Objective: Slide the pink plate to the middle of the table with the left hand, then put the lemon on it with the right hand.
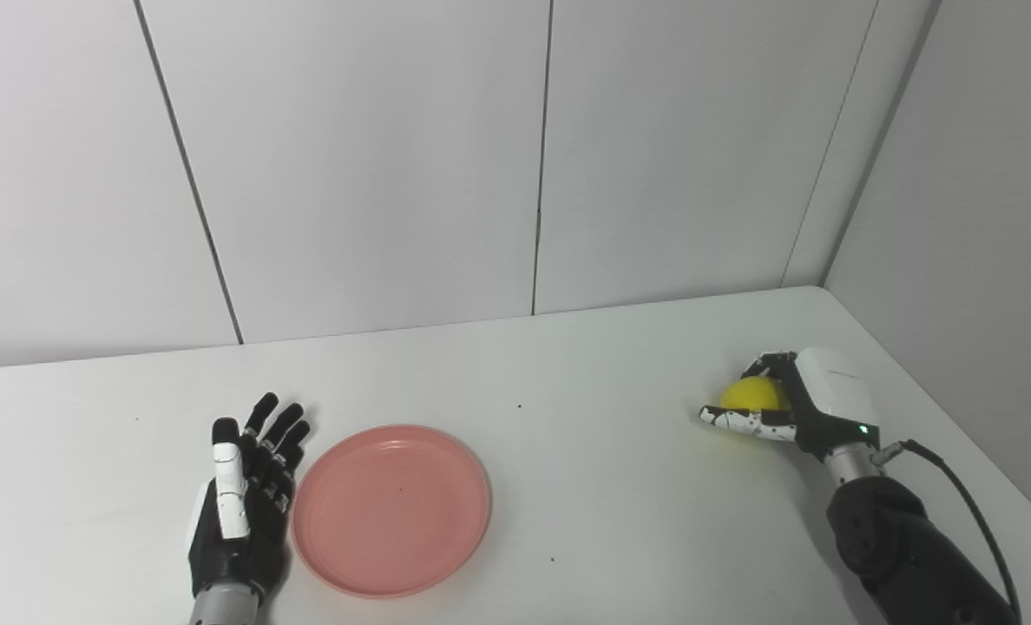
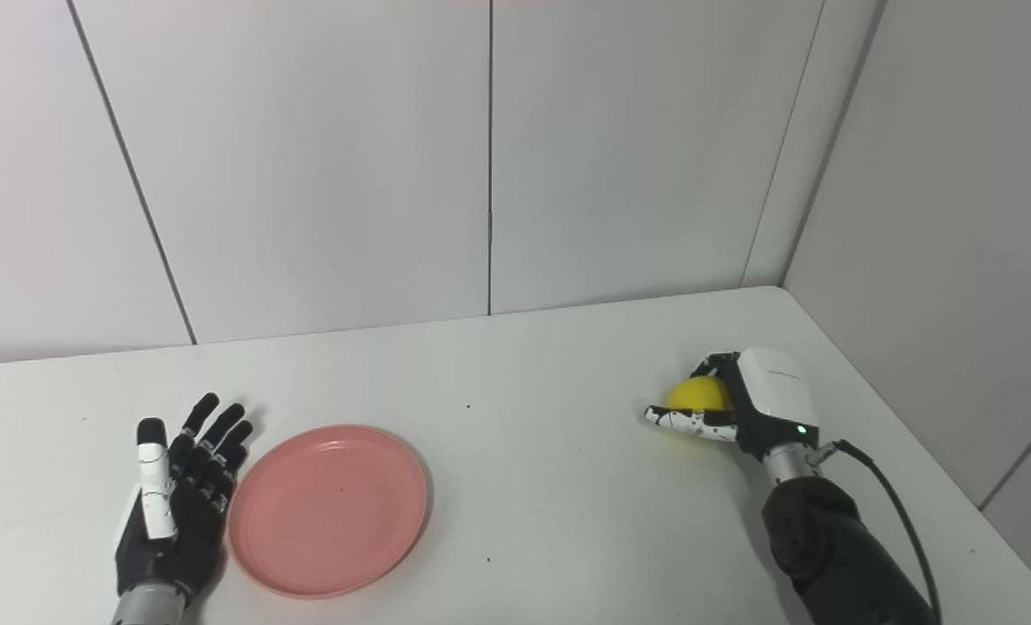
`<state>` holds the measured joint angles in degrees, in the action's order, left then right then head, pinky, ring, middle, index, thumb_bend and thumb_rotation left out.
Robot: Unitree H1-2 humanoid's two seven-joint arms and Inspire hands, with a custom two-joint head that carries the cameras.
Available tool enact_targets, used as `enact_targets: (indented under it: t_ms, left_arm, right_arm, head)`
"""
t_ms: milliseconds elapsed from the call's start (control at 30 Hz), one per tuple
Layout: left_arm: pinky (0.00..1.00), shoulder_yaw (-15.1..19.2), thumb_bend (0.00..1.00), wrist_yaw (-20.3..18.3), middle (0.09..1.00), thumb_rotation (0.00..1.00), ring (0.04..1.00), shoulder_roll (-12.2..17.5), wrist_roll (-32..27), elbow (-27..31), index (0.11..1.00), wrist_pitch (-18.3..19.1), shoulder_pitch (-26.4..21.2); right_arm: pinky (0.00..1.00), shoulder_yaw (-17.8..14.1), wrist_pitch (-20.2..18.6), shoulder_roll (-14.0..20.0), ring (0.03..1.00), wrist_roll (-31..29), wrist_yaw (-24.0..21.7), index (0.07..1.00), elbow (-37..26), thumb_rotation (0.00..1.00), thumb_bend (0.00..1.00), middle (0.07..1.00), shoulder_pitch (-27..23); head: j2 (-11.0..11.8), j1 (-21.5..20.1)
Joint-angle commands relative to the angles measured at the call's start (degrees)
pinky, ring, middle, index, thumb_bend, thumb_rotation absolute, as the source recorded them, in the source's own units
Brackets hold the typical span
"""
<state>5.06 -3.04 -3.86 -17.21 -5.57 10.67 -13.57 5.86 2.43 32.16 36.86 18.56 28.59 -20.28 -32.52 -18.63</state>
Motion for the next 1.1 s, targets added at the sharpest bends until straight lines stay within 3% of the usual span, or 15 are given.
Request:
enact_targets:
  t_ms: [0, 267, 500, 833, 933, 1067]
  left_arm:
    - [0.99, 0.0, 0.81, 1.2, 0.870, 0.89, 0.902, -0.4, 0.2, -2.3, 0.883, 4.6, 2.3]
    - [1.00, -0.1, 0.80, 1.2, 0.876, 0.90, 0.912, -0.9, 0.1, -2.4, 0.876, 4.5, 2.3]
    - [1.00, -0.5, 0.80, 1.8, 0.865, 0.89, 0.894, -1.5, 1.0, -2.7, 0.862, 4.2, 2.3]
    - [1.00, -1.0, 0.83, 2.5, 0.859, 0.87, 0.878, -3.0, 2.3, -3.5, 0.846, 3.0, 2.3]
    - [1.00, -1.3, 0.85, 2.6, 0.854, 0.86, 0.878, -3.4, 2.8, -3.7, 0.847, 2.7, 2.3]
    - [0.99, -1.5, 0.86, 2.8, 0.845, 0.85, 0.872, -4.2, 3.4, -4.0, 0.845, 2.1, 2.4]
  right_arm:
    - [0.18, -0.1, -0.4, 1.6, 0.238, -0.3, -1.2, 0.385, -2.0, 0.45, 0.51, 0.313, -0.4]
    - [0.13, -0.3, 1.2, 1.3, 0.177, -0.2, -3.6, 0.298, -8.4, 0.39, 0.50, 0.248, -1.4]
    - [0.11, 2.3, 2.9, -0.1, 0.154, 1.0, -5.4, 0.262, -13.1, 0.42, 0.49, 0.219, -3.8]
    - [0.13, 5.0, 0.4, -3.8, 0.177, 2.6, -11.0, 0.290, -20.2, 0.45, 0.51, 0.247, -6.2]
    - [0.13, 5.2, 1.0, -4.8, 0.181, 2.7, -12.0, 0.293, -20.9, 0.48, 0.51, 0.252, -6.6]
    - [0.13, 5.7, 1.8, -5.9, 0.175, 3.0, -12.9, 0.287, -21.2, 0.44, 0.50, 0.244, -7.2]
  head:
    - [0.0, 0.1]
    - [0.0, 0.8]
    - [0.2, 3.0]
    - [0.6, 8.1]
    - [0.6, 9.5]
    - [0.7, 11.3]
